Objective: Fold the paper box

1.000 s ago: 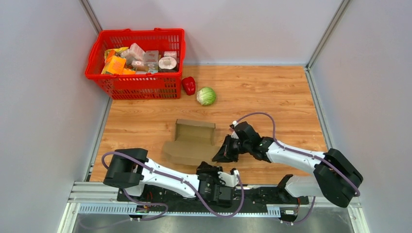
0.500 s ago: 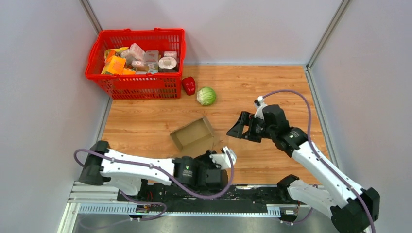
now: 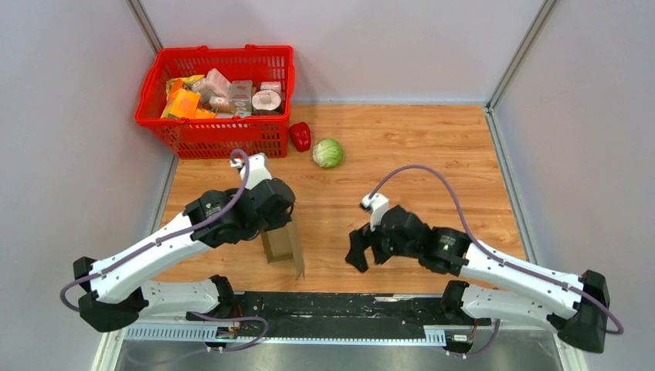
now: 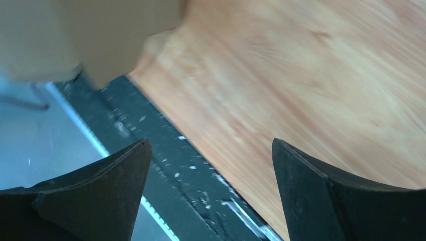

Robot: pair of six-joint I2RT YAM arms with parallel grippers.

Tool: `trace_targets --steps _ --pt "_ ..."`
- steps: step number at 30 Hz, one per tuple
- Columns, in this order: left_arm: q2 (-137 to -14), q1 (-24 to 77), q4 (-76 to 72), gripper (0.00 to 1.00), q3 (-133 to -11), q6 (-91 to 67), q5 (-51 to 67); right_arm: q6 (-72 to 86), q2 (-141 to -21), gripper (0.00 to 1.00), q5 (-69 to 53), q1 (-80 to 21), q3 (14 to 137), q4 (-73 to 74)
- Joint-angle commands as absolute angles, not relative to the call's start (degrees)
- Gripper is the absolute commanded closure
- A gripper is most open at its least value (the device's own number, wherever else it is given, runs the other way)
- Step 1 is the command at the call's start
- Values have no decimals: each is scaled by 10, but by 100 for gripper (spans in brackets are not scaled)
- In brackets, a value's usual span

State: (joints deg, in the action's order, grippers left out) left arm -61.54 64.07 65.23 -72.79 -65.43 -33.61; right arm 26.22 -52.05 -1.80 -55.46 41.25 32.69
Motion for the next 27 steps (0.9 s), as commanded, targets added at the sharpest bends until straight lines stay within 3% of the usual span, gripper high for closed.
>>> trace_targets --steps 1,9,20,23,27 --pt "-614 593 754 100 -747 -858 -282 180 -507 6 107 -704 411 191" --pt "-595 531 775 100 -740 -1000 -235 148 -576 10 158 -815 400 68" --pt "-583 519 768 100 -715 -1075 -229 184 -643 32 338 -844 416 71" --pt "-579 519 780 100 -708 -1099 -229 186 -628 45 366 -848 393 49" --pt "-562 518 781 100 -693 -1129 -241 180 -615 46 368 -849 360 15"
